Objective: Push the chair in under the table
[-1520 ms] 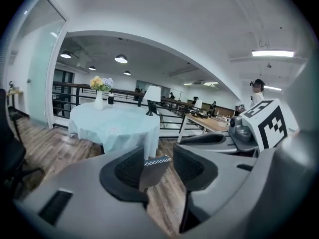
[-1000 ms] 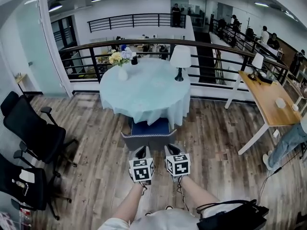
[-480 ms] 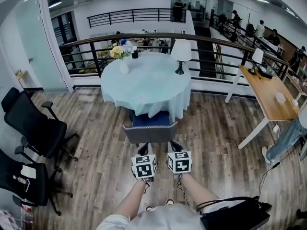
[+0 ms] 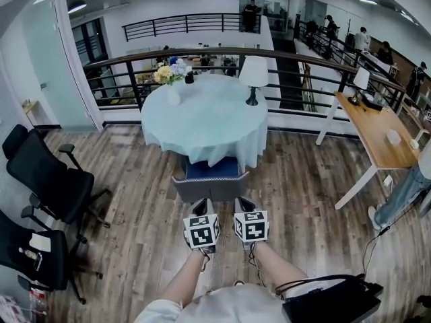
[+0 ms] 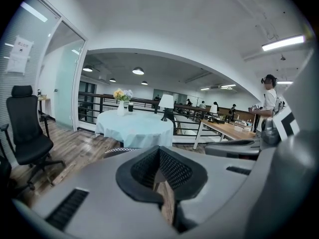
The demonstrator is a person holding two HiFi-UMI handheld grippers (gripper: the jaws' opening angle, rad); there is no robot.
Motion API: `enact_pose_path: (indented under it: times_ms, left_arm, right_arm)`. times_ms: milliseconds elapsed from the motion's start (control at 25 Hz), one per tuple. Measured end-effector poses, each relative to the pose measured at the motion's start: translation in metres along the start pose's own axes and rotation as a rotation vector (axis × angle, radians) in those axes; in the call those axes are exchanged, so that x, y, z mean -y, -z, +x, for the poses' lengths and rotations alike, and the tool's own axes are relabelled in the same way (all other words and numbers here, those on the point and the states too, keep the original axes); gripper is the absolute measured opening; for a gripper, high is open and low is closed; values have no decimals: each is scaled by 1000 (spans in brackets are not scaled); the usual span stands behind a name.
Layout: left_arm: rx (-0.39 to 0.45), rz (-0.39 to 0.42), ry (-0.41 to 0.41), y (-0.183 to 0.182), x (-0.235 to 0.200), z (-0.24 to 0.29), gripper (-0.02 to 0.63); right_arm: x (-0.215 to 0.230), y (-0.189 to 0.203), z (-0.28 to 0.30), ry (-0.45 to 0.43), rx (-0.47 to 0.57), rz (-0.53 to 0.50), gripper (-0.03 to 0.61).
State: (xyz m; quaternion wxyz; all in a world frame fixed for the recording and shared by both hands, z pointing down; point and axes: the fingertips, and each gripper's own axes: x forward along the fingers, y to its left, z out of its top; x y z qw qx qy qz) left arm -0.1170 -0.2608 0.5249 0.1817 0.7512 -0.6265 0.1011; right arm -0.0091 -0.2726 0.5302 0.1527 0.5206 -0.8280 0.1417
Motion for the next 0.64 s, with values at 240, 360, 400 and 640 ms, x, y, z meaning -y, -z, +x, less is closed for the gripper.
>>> enact_pose_path:
  times_ms: [240,360,400,640]
  left_arm:
    - [-3,8,0,1,-2,1,5]
    - [-9,13,0,2,-4,0,5]
    - [-13,16,-1,3,-4,0,5]
    - [-28,7,5,6,-6,5,5]
  right_arm:
    - [-1,0,1,-3,-2,-1,17]
    - [-3,0,1,-2,-5,2,17]
    - [-3,0,1,-2,-6,3,17]
    - [-6,2,5,-8,-14,6,17]
